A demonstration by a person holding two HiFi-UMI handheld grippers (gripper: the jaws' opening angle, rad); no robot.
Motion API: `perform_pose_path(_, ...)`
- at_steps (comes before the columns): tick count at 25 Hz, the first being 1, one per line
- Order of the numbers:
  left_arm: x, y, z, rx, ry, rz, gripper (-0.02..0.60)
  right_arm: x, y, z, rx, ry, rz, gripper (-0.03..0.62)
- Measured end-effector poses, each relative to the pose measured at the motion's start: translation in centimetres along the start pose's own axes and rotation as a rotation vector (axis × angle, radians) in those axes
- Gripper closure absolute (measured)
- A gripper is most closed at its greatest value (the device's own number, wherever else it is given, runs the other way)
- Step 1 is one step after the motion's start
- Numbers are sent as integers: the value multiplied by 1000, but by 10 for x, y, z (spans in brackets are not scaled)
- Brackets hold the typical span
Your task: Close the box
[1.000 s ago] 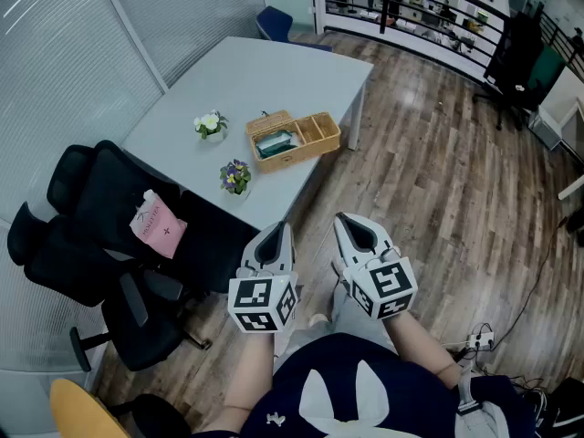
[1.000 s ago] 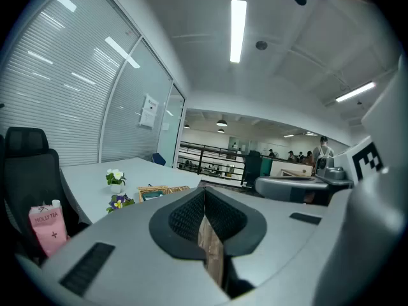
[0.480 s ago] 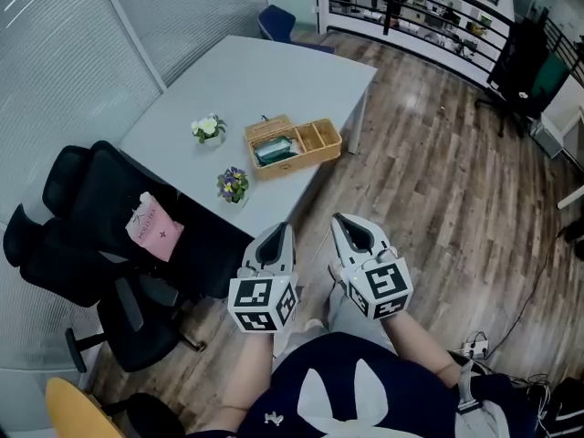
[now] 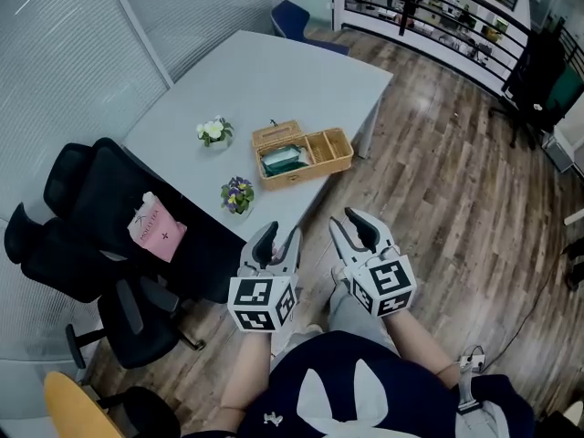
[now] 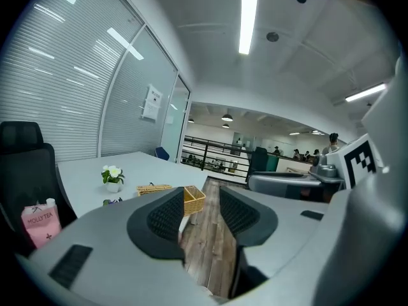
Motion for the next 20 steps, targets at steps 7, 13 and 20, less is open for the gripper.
perform_pose_path(7, -33, 3, 15, 21, 40, 31, 331, -31, -1, -30, -2, 21, 27, 464)
perform_pose_path(13, -54, 5, 30, 27, 83, 52, 328, -55, -3, -55, -3, 39, 53, 464)
perform_pose_path(20, -81, 6, 46, 39, 121, 87, 328, -80, -9, -84, -7, 57, 96, 464)
Point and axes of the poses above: the fingertips, and each gripper's own axes: x backward along the fingers, z to its left, y out of its top, the point moved 10 cm from there along x, backward along the fingers, and after that the axes turned 9 degrees about -z, right-handed, at the moved point
